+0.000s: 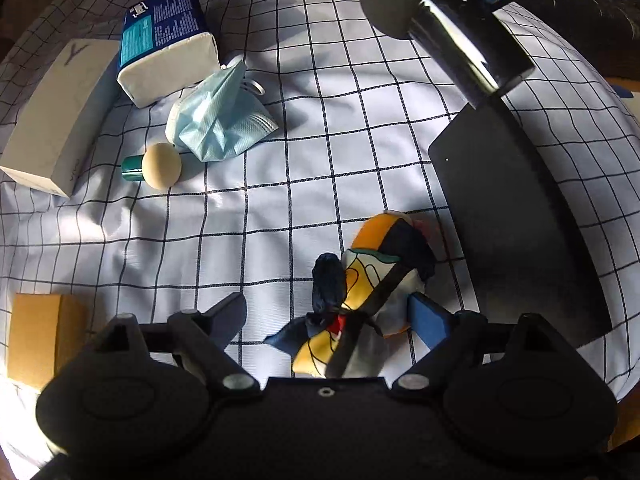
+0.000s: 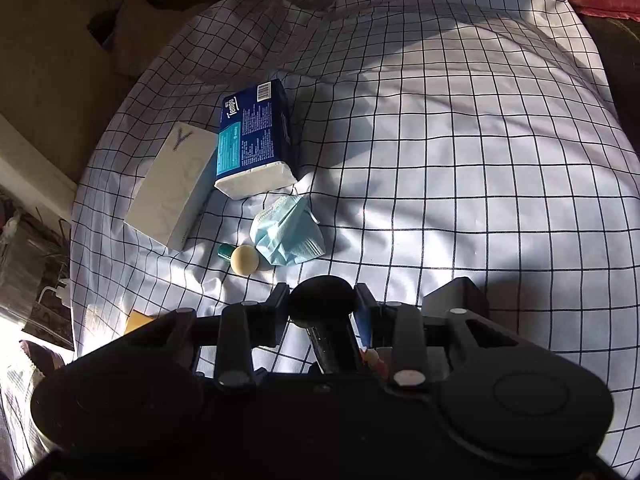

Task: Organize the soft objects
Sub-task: 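Grasp the colourful patterned scarf with the left tool while the right tool holds the black item, then lower the scarf into the gold tray and open the left tool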

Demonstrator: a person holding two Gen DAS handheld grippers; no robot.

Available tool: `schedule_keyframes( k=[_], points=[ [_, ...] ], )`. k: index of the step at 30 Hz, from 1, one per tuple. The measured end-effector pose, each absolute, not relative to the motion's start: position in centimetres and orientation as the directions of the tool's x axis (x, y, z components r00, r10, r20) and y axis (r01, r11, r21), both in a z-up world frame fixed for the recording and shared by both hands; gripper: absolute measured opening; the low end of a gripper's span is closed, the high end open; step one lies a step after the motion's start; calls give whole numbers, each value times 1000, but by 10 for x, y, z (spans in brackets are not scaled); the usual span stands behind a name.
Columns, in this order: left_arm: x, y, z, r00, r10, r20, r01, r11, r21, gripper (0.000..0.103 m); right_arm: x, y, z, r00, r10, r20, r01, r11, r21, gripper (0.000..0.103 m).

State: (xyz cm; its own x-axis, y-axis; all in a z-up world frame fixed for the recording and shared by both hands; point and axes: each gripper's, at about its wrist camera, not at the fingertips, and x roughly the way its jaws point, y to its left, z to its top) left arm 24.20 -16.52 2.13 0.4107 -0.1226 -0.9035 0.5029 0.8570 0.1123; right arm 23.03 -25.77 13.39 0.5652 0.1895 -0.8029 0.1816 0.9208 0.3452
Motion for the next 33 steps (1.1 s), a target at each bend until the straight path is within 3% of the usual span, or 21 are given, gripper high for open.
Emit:
schedule_keyframes(
  k=[14, 18, 20, 22, 33],
  points=[
    [268, -159, 3, 328, -118, -937, 398, 917, 23, 86, 231, -264, 133, 570, 163, -805, 206, 921, 332, 35],
    [268, -154, 5, 330, -123, -936, 373, 928, 10, 75, 232, -265, 131, 566, 155, -810, 214, 921, 325, 35],
    [269, -150, 7, 332, -119, -936, 354, 935, 6, 64, 231, -266, 132, 566, 152, -810, 213, 922, 323, 35],
    [270, -144, 10, 332, -108, -937, 317, 948, 3, 45, 230, -267, 132, 568, 148, -810, 211, 925, 317, 35],
    [251, -69, 41, 228, -74, -971, 16, 997, -72, 42, 228, -267, 128, 559, 115, -821, 212, 938, 275, 35]
  ],
)
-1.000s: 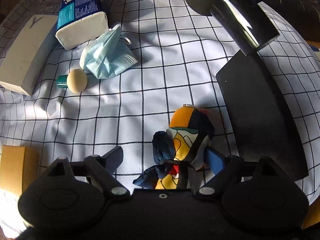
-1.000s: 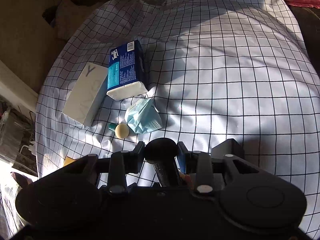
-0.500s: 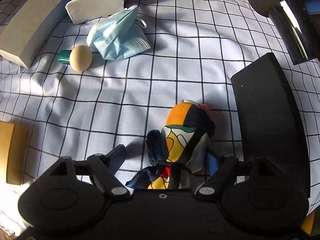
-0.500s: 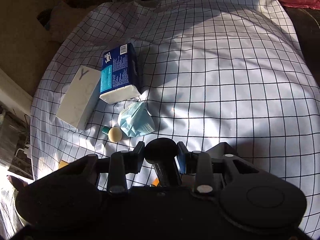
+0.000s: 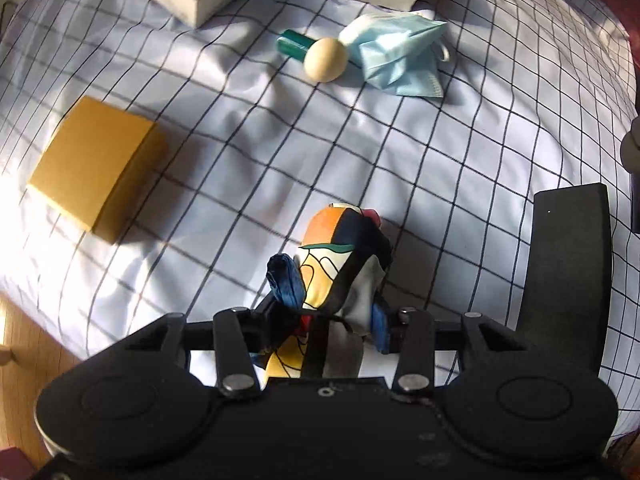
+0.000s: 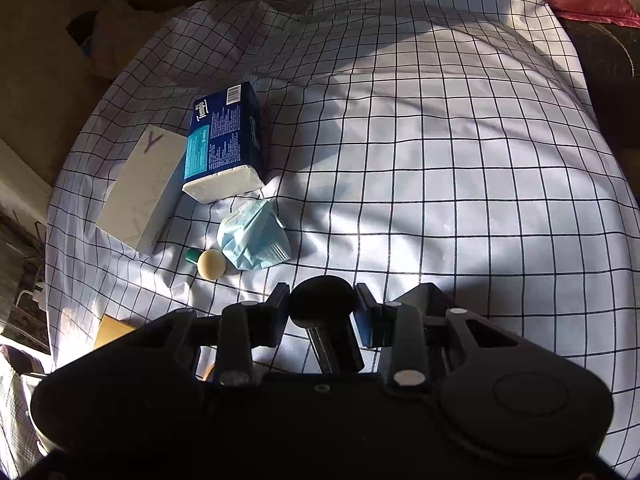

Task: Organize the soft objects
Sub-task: 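Lower the scarf into the gold tray and open the left tool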

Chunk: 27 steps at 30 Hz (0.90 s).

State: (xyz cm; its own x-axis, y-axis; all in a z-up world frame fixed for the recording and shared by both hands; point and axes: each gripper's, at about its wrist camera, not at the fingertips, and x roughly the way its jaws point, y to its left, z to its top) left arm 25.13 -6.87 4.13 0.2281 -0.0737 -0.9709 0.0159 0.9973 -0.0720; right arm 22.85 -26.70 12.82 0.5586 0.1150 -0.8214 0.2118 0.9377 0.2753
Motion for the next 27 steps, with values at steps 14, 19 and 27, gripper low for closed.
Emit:
schedule_keyframes(
  k=[14, 19, 27],
  points=[
    [136, 7, 73, 213, -68, -975, 4, 998, -69, 42, 200, -248, 125, 539, 128, -832, 128, 965, 231, 35],
    [105, 13, 68, 211, -108, -972, 25, 994, -105, 42, 177, -221, 133, 553, 171, -815, 30, 974, 225, 35],
    [85, 20, 51, 206, -113, -972, 33, 994, -108, 42, 126, -172, 121, 495, 288, -820, -120, 957, 264, 35]
  ],
)
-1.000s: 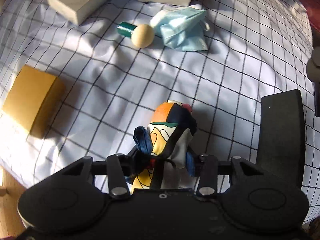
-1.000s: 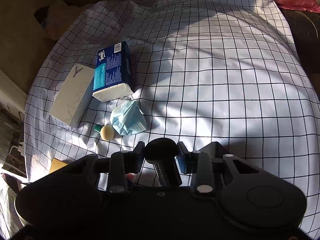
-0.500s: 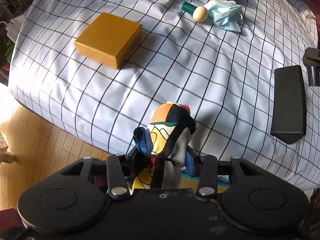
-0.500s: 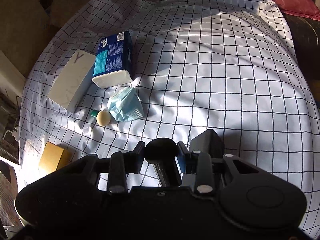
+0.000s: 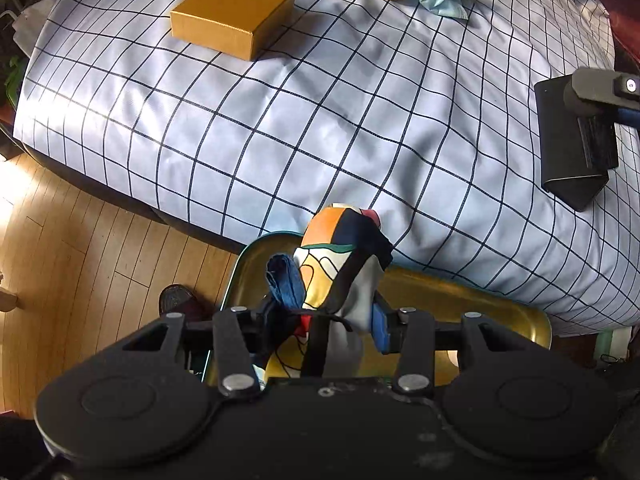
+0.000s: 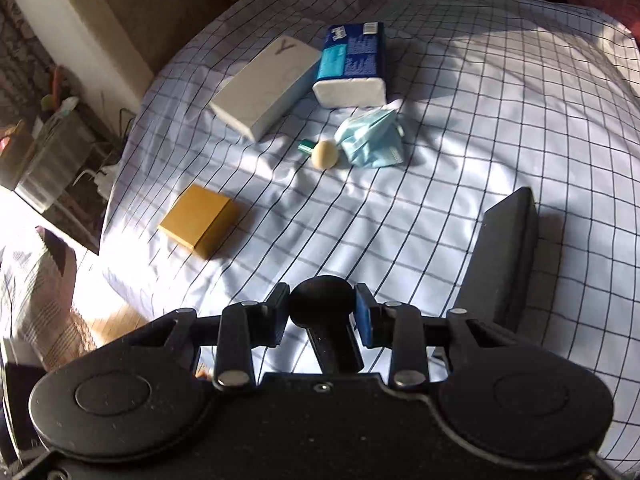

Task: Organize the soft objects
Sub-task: 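Lower the scarf into the gold tray and open the left tool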

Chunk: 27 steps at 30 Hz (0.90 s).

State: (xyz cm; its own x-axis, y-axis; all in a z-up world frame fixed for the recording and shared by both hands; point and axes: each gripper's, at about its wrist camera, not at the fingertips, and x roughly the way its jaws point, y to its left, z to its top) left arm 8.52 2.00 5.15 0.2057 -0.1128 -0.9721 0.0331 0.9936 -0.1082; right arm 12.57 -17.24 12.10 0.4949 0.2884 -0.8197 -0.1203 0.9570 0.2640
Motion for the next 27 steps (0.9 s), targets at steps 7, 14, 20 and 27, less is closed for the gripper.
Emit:
schedule_keyframes(
  k=[7, 14, 20, 27],
  points=[
    [76, 22, 38, 193, -127, -973, 46, 992, -120, 42, 91, -149, 94, 408, 310, -858, -191, 949, 252, 35],
    [60, 10, 21, 96, -183, -978, 120, 978, -171, 42, 71, -127, 75, 329, 309, -892, -279, 934, 221, 35],
    [54, 11, 22, 108, -163, -981, 134, 980, -148, 44, 69, -119, 79, 322, 341, -883, -333, 914, 232, 36],
    [53, 19, 29, 137, -154, -978, 135, 982, -136, 52, 68, -112, 78, 288, 356, -889, -381, 894, 234, 40]
  ],
)
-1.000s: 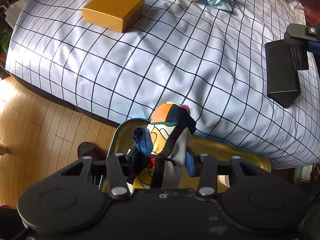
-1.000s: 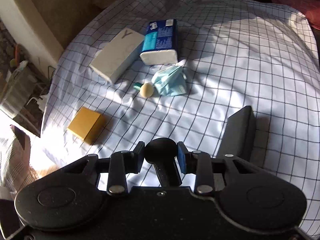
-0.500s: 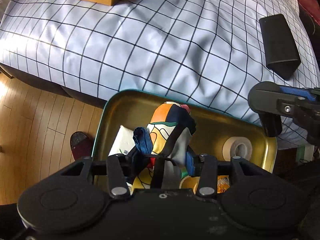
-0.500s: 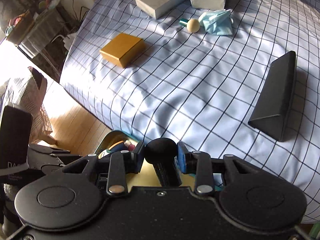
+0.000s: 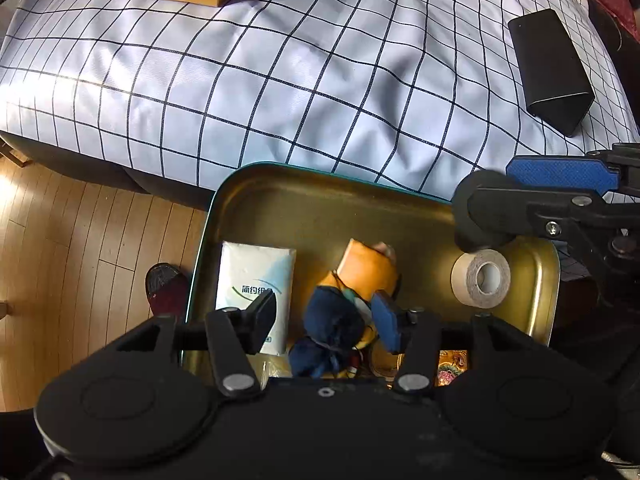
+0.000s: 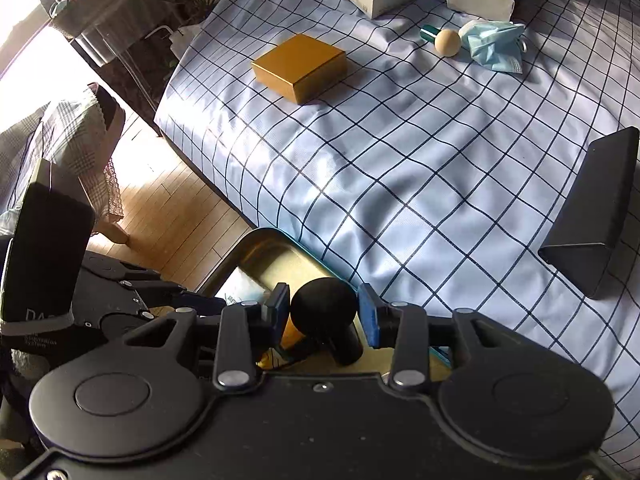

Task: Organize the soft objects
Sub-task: 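Lower the scarf into the gold tray and open the left tool, then lower the black-handled item into the tray and open the right tool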

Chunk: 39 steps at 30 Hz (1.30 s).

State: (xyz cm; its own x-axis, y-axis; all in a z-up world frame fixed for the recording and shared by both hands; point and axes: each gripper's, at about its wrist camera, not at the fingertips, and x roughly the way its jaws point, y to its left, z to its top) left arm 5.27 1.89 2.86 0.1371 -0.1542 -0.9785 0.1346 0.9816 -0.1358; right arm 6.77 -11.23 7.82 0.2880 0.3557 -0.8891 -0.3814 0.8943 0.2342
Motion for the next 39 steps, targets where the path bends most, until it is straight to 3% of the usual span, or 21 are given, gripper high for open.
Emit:
schedule_keyframes(
  k=[24, 39],
  points=[
    [55, 16, 26, 153, -81, -985, 136, 989, -61, 59, 73, -115, 71, 253, 309, -917, -351, 912, 211, 40],
    [58, 23, 48, 312, 30, -949, 81, 995, 58, 65, 82, -116, 61, 233, 259, -937, -308, 934, 181, 40]
  ],
)
